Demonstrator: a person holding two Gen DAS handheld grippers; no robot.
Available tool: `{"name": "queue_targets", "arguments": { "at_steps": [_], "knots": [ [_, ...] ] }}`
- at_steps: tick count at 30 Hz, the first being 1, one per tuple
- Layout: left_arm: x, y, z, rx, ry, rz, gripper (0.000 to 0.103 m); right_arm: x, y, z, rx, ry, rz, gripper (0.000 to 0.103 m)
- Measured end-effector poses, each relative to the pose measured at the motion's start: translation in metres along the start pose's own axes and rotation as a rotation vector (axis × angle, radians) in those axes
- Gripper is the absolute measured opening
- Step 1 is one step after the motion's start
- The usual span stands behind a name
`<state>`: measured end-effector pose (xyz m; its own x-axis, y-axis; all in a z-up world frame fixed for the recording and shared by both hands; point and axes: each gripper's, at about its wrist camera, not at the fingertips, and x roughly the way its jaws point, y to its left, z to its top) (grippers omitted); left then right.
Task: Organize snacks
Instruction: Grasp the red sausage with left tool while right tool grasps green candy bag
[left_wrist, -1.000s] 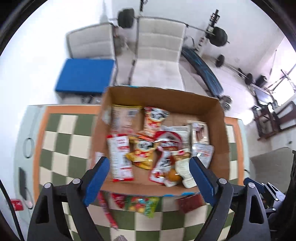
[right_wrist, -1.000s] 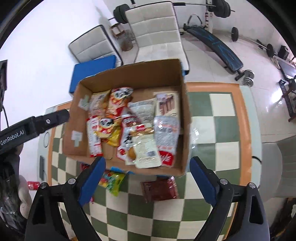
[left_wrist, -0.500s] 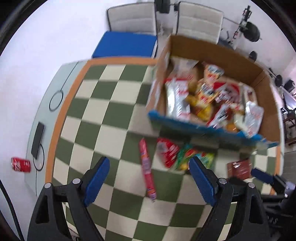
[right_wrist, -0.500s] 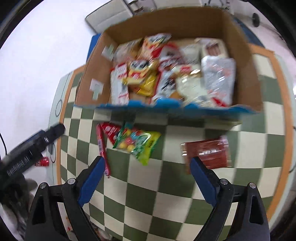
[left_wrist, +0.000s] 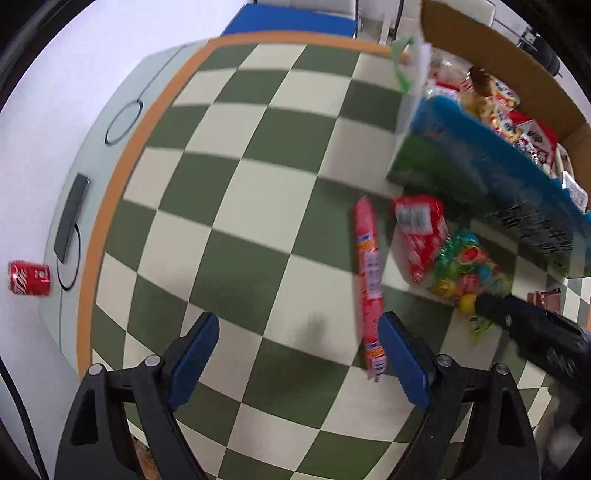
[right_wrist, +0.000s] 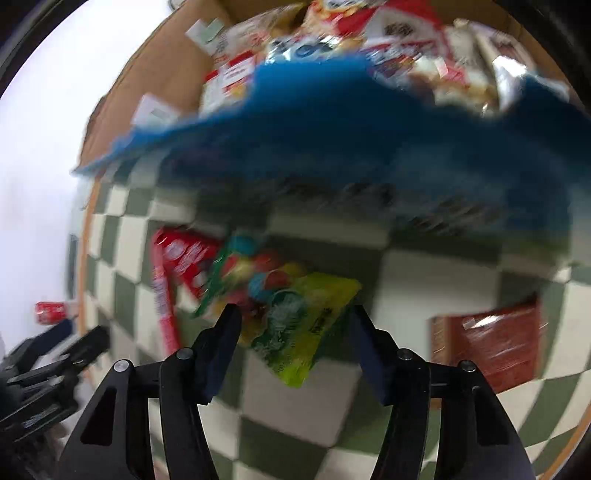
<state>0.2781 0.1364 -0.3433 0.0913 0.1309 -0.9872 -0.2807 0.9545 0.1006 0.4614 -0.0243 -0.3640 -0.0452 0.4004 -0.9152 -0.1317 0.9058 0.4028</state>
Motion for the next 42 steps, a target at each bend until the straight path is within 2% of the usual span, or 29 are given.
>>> {"name": "queue_targets", "arguments": {
  "at_steps": [3,6,9,11,12,17,18,19,22,25,28,29,31,32,33,35,37,42],
  "knots": [
    [0.007,0.007,-0.003,-0.015,0.02,-0.012,0.088,-0.001,0.017,-0.009,-0.049,0.064,0.07,0.064],
    [0.012,0.012,-0.003,-0.022,0.028,-0.019,0.088,-0.014,0.036,-0.01,-0.143,0.037,-0.008,0.092],
    [0.017,0.014,-0.003,-0.016,0.043,-0.022,0.088,-0.012,0.058,-0.003,-0.26,0.022,-0.071,0.092],
    [0.021,0.015,-0.004,-0.008,0.053,-0.004,0.085,0.005,0.073,0.003,-0.334,0.056,-0.123,0.092],
    [0.022,0.017,-0.004,-0.007,0.057,0.003,0.085,0.015,0.078,0.004,-0.354,0.08,-0.141,0.092],
    [0.027,0.026,0.001,-0.04,0.082,-0.054,0.085,0.053,0.082,0.012,-0.359,0.162,-0.239,0.091],
    [0.028,0.027,0.003,-0.045,0.086,-0.065,0.085,0.057,0.082,0.011,-0.352,0.171,-0.247,0.087],
    [0.028,0.026,0.007,-0.051,0.091,-0.079,0.085,0.059,0.08,0.008,-0.344,0.182,-0.249,0.071],
    [0.033,0.017,0.023,-0.07,0.119,-0.149,0.085,0.055,0.068,-0.001,-0.318,0.182,-0.275,0.066],
    [0.044,0.004,0.038,-0.074,0.154,-0.198,0.085,0.049,0.053,-0.006,-0.272,0.182,-0.295,0.065],
    [0.058,-0.01,0.049,-0.055,0.202,-0.206,0.072,0.048,0.044,-0.011,-0.243,0.186,-0.307,0.065],
    [0.062,-0.015,0.051,-0.045,0.218,-0.2,0.062,0.048,0.04,-0.013,-0.236,0.191,-0.308,0.065],
    [0.06,-0.026,0.057,0.012,0.193,-0.146,0.054,0.05,0.038,-0.017,-0.222,0.195,-0.311,0.065],
    [0.057,-0.032,0.06,0.046,0.189,-0.133,0.046,0.051,0.036,-0.015,-0.219,0.197,-0.314,0.065],
    [0.055,-0.036,0.06,0.062,0.187,-0.126,0.032,0.051,0.035,-0.017,-0.217,0.197,-0.314,0.065],
    [0.051,-0.043,0.061,0.09,0.191,-0.118,0.019,0.054,0.036,-0.02,-0.208,0.196,-0.314,0.064],
    [0.048,-0.044,0.058,0.095,0.196,-0.128,0.018,0.058,0.041,-0.019,-0.203,0.189,-0.313,0.06],
    [0.028,-0.042,0.04,0.087,0.18,-0.155,0.017,0.047,0.039,-0.023,-0.197,0.156,-0.284,0.058]
  ]
}}
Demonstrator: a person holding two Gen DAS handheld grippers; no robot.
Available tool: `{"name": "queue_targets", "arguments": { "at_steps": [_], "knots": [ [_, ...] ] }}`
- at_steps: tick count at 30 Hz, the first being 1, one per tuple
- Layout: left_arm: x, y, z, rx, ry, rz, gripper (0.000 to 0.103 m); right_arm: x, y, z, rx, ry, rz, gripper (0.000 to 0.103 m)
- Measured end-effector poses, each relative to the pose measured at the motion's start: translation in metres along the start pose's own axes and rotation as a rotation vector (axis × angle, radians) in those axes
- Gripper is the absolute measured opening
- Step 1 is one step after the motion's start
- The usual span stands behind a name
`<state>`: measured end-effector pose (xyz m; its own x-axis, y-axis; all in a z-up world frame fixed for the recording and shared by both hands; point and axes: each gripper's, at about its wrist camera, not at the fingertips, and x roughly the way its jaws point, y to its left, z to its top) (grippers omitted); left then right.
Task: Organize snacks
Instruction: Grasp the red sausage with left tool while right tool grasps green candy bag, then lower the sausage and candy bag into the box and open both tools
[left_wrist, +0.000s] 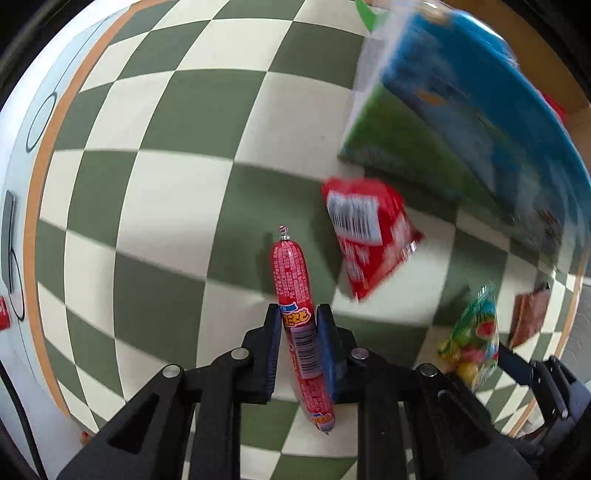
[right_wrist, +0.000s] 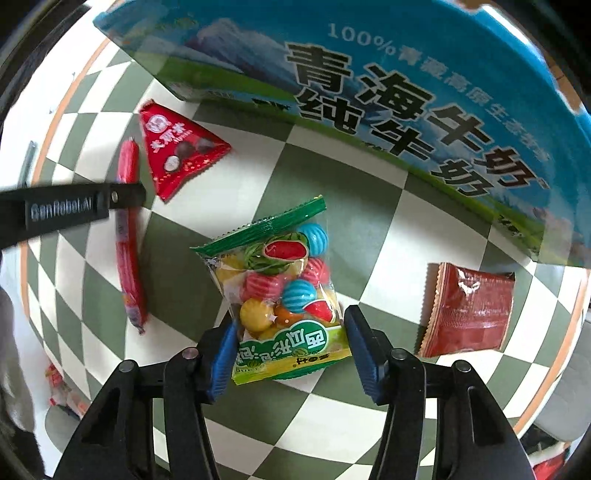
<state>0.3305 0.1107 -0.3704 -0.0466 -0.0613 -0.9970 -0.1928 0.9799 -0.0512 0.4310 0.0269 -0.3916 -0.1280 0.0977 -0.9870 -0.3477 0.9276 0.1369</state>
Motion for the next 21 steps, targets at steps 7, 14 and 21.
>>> {"name": "queue_targets", "arguments": {
  "at_steps": [7,14,21],
  "knots": [
    [-0.06,-0.008,-0.043,0.013,-0.103,-0.061,0.015,-0.025,-0.009,-0.029,0.021,-0.078,0.056,0.057],
    [-0.116,0.011,-0.085,0.034,-0.241,-0.074,0.015,-0.067,-0.016,-0.051,0.008,-0.174,0.096,0.056],
    [-0.16,0.005,-0.075,0.063,-0.358,-0.064,0.015,-0.133,-0.021,-0.061,0.013,-0.274,0.15,0.056]
  ]
}}
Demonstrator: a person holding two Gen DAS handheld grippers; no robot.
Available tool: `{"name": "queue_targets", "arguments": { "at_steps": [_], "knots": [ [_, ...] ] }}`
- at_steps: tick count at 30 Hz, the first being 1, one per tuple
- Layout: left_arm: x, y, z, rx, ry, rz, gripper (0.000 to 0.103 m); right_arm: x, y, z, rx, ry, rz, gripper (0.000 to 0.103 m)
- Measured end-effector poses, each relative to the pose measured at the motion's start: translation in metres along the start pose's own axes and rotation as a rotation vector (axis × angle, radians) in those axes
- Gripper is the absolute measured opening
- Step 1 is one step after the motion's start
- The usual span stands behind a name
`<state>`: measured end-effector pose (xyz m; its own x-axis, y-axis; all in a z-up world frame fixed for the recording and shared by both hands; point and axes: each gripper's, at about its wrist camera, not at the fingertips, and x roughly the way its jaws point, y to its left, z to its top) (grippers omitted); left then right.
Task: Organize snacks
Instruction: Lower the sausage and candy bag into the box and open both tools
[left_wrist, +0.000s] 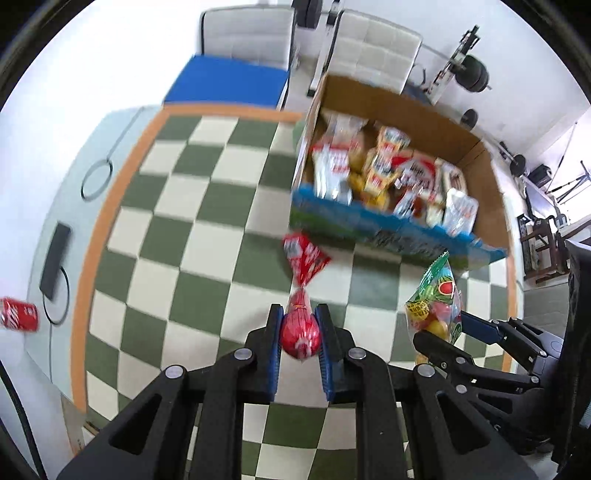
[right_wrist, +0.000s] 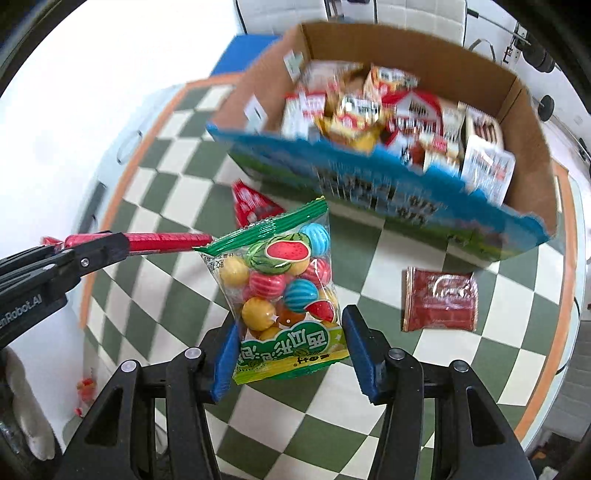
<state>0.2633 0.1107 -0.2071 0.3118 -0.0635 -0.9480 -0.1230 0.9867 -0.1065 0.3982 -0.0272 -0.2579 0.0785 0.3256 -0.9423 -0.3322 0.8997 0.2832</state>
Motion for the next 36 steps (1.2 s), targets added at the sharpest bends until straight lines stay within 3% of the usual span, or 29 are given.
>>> {"name": "queue_targets", "arguments": {
  "at_steps": [8,16,22,32,36],
  "knots": [
    [-0.053,-0.038,0.047,0.08,-0.069,-0.058,0.015,-0.088,0.0,0.034,0.036,-0.156,0.073,0.056],
    [-0.046,-0.077,0.118,0.12,-0.034,-0.116,0.015,-0.132,-0.039,0.084,0.096,-0.224,0.078,0.056],
    [0.009,-0.098,0.156,0.132,0.084,-0.11,0.015,-0.115,-0.072,0.118,0.148,-0.192,0.058,0.056],
    [0.099,-0.11,0.157,0.146,0.304,-0.056,0.016,-0.046,-0.108,0.139,0.239,-0.064,0.066,0.056],
    [0.11,-0.113,0.162,0.159,0.304,-0.02,0.017,-0.018,-0.116,0.144,0.27,0.001,0.09,0.059]
  ]
}}
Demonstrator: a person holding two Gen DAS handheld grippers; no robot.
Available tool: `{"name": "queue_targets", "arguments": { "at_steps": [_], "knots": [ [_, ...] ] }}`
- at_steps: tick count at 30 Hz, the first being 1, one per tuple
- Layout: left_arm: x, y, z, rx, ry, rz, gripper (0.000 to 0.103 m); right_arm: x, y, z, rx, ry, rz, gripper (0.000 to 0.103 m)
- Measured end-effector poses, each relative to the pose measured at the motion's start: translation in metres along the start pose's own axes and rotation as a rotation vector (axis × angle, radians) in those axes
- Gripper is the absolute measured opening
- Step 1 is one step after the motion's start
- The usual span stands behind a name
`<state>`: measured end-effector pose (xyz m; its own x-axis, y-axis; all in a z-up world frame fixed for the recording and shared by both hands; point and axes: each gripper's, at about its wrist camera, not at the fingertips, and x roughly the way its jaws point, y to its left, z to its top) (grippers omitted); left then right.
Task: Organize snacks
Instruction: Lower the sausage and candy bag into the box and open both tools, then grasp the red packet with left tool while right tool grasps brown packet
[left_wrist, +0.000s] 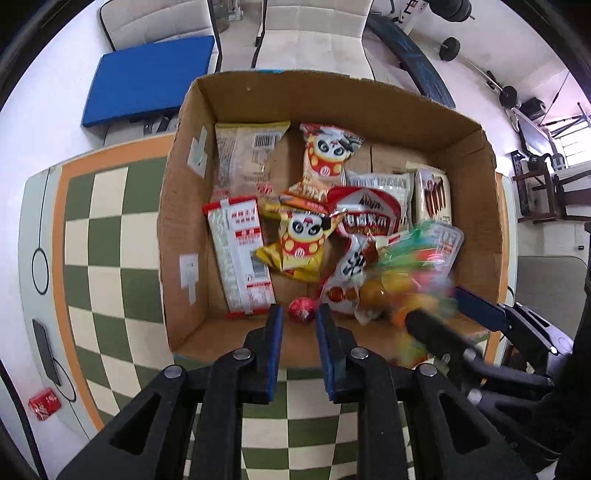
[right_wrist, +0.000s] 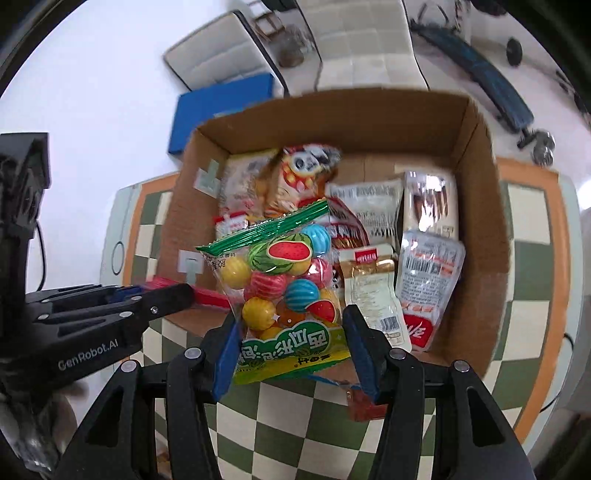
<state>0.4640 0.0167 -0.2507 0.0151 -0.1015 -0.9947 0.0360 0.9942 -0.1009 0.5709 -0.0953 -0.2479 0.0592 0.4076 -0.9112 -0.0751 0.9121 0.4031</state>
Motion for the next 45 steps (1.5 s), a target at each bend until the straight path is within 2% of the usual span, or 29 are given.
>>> {"name": "queue_targets", "arguments": {
  "at_steps": [3,4,6,7,9,11,16,18,21,23,26,29,31,33,37,43,45],
  "knots": [
    [-0.003,0.003,0.005,-0.019,-0.018,-0.009,0.019,0.005,-0.004,0.003,0.015,-0.001,-0.012,0.087],
    [-0.005,0.005,0.006,-0.027,-0.025,-0.008,0.022,0.005,-0.004,0.003,0.013,-0.005,-0.01,0.087],
    [-0.008,0.008,0.007,-0.04,-0.039,-0.03,0.045,0.0,-0.005,0.004,0.018,-0.018,-0.014,0.087],
    [-0.009,0.009,0.008,-0.043,-0.044,-0.037,0.05,-0.001,-0.005,0.004,0.018,-0.02,-0.013,0.087],
    [-0.012,0.011,0.006,-0.047,-0.053,-0.055,0.068,-0.005,-0.006,0.003,0.019,-0.028,-0.021,0.088],
    [-0.014,0.013,0.004,-0.048,-0.061,-0.066,0.074,-0.011,-0.007,0.002,0.019,-0.04,-0.032,0.089],
    [-0.024,0.017,-0.014,-0.057,-0.115,-0.061,0.075,-0.028,-0.016,-0.012,0.042,-0.079,-0.043,0.091],
    [-0.032,0.021,-0.03,-0.071,-0.156,-0.021,0.075,-0.035,-0.021,-0.021,0.06,-0.096,-0.046,0.091],
    [-0.04,0.038,-0.059,-0.149,-0.215,0.028,0.075,-0.045,-0.033,-0.041,0.111,-0.116,-0.047,0.091],
    [-0.036,0.053,-0.081,-0.213,-0.232,0.04,0.075,-0.049,-0.049,-0.062,0.189,-0.125,-0.033,0.091],
    [-0.012,0.075,-0.102,-0.288,-0.184,0.025,0.075,-0.043,-0.082,-0.095,0.358,-0.116,0.016,0.091],
    [0.024,0.092,-0.115,-0.345,-0.104,-0.003,0.075,-0.018,-0.114,-0.126,0.531,-0.062,0.063,0.091],
    [0.046,0.1,-0.121,-0.377,-0.062,-0.018,0.075,0.002,-0.125,-0.138,0.593,-0.019,0.064,0.091],
    [0.058,0.103,-0.125,-0.392,-0.041,-0.022,0.075,0.024,-0.13,-0.144,0.617,0.012,0.037,0.091],
    [0.078,0.112,-0.126,-0.436,-0.017,-0.027,0.075,0.053,-0.13,-0.145,0.652,0.013,-0.031,0.091],
    [0.098,0.122,-0.113,-0.495,-0.01,-0.051,0.075,0.076,-0.128,-0.147,0.745,-0.057,-0.176,0.088],
    [0.107,0.124,-0.106,-0.505,0.0,-0.054,0.075,0.081,-0.127,-0.148,0.769,-0.073,-0.191,0.087]
  ]
}}
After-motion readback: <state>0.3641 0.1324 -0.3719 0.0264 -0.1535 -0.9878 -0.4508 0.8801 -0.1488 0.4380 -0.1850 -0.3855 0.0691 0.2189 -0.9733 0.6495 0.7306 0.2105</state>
